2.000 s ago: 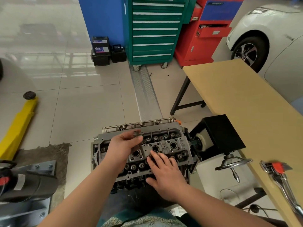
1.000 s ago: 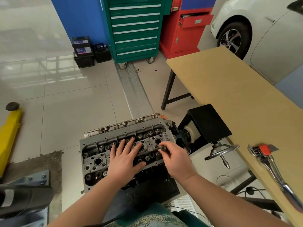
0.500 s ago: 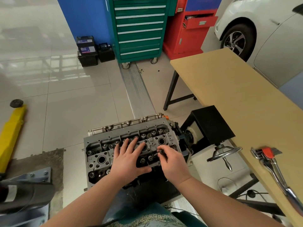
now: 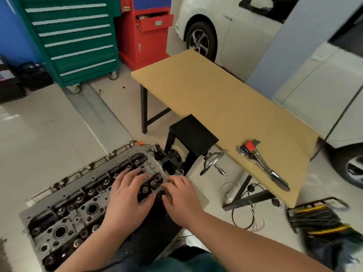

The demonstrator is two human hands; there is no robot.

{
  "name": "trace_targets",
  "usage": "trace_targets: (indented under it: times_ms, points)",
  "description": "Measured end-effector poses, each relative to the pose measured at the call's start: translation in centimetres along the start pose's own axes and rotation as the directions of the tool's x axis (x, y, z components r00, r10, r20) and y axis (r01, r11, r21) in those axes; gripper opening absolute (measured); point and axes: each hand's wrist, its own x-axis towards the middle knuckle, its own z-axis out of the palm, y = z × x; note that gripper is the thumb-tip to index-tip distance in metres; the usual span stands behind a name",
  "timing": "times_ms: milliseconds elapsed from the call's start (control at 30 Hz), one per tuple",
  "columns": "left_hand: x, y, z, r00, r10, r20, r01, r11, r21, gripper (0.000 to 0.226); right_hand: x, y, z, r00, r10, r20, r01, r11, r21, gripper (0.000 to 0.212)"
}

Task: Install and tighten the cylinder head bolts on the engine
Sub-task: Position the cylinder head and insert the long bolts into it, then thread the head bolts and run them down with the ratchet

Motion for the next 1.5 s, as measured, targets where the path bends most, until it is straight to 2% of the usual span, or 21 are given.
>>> trace_targets:
  times_ms: [67, 133, 200, 300, 433, 567, 667, 767, 867, 933, 1100, 1167, 1267, 1367, 1500]
  points:
    - [1.3, 3.6, 0.1, 0.993, 0.114, 0.03, -0.111, 0.988, -0.112, 0.041, -1.4, 3.0, -0.8, 0.994, 0.11, -0.024, -0.109, 0.994, 0.025, 0.035]
    - [2.5, 6.9, 0.7, 0.978, 0.165, 0.127, -0.132, 0.964, -0.231, 0.028, -2.9, 6.8, -2.1, 0.973, 0.229, -0.032, -0.226, 0.971, 0.074, 0.039]
    - [3.5, 9.6, 2.3, 0.955, 0.147, 0.256, -0.046, 0.93, -0.364, 0.019, -4.6, 11.8, -3.7, 0.931, 0.364, -0.04, -0.359, 0.929, 0.095, 0.036]
    - [5.0, 13.1, 5.6, 0.897, 0.068, 0.436, 0.165, 0.864, -0.476, 0.017, -6.6, 20.7, -6.5, 0.821, 0.567, -0.07, -0.559, 0.823, 0.104, 0.028]
    - [7.6, 17.5, 11.1, 0.791, -0.088, 0.605, 0.44, 0.769, -0.463, 0.019, -5.6, 32.6, -10.3, 0.658, 0.749, -0.072, -0.74, 0.662, 0.121, 0.029]
    - [10.4, 22.7, 17.1, 0.654, -0.248, 0.714, 0.648, 0.67, -0.361, 0.02, -3.0, 42.0, -12.4, 0.643, 0.764, -0.059, -0.766, 0.64, -0.061, 0.04]
    - [13.2, 26.9, 21.9, 0.625, -0.276, 0.73, 0.664, 0.68, -0.311, 0.011, -2.4, 47.4, -11.9, 0.586, 0.808, 0.059, -0.808, 0.588, -0.034, 0.047]
    - [16.1, 31.3, 26.3, 0.556, -0.316, 0.769, 0.717, 0.649, -0.252, 0.011, -1.8, 50.1, -10.6, 0.633, 0.768, 0.09, -0.773, 0.634, 0.027, 0.045]
    - [18.3, 35.2, 30.0, 0.418, -0.37, 0.829, 0.837, 0.511, -0.194, 0.017, -0.8, 50.4, -9.4, 0.724, 0.686, 0.079, -0.69, 0.716, 0.104, 0.038]
    - [19.4, 37.1, 32.6, 0.369, -0.399, 0.84, 0.889, 0.414, -0.194, 0.016, -0.4, 50.6, -8.6, 0.738, 0.672, 0.06, -0.67, 0.721, 0.175, 0.033]
    - [21.9, 39.9, 39.4, 0.387, -0.441, 0.81, 0.912, 0.31, -0.267, 0.016, -0.3, 51.7, -7.6, 0.728, 0.685, -0.013, -0.668, 0.714, 0.211, 0.019]
    - [23.0, 40.6, 41.4, 0.376, -0.453, 0.808, 0.921, 0.274, -0.276, 0.018, -0.4, 51.8, -7.4, 0.766, 0.642, -0.017, -0.636, 0.762, 0.119, 0.016]
    - [24.4, 41.0, 43.5, 0.347, -0.508, 0.789, 0.931, 0.285, -0.227, 0.017, -0.7, 52.6, -8.1, 0.809, 0.588, -0.009, -0.588, 0.809, -0.023, 0.02]
    - [24.5, 40.9, 45.0, 0.373, -0.574, 0.729, 0.921, 0.323, -0.217, 0.022, -1.7, 54.0, -9.3, 0.857, 0.516, 0.001, -0.513, 0.852, -0.108, 0.025]
    - [24.2, 41.1, 44.9, 0.366, -0.679, 0.636, 0.93, 0.288, -0.227, 0.018, -4.0, 55.7, -10.0, 0.915, 0.404, -0.021, -0.397, 0.887, -0.236, 0.034]
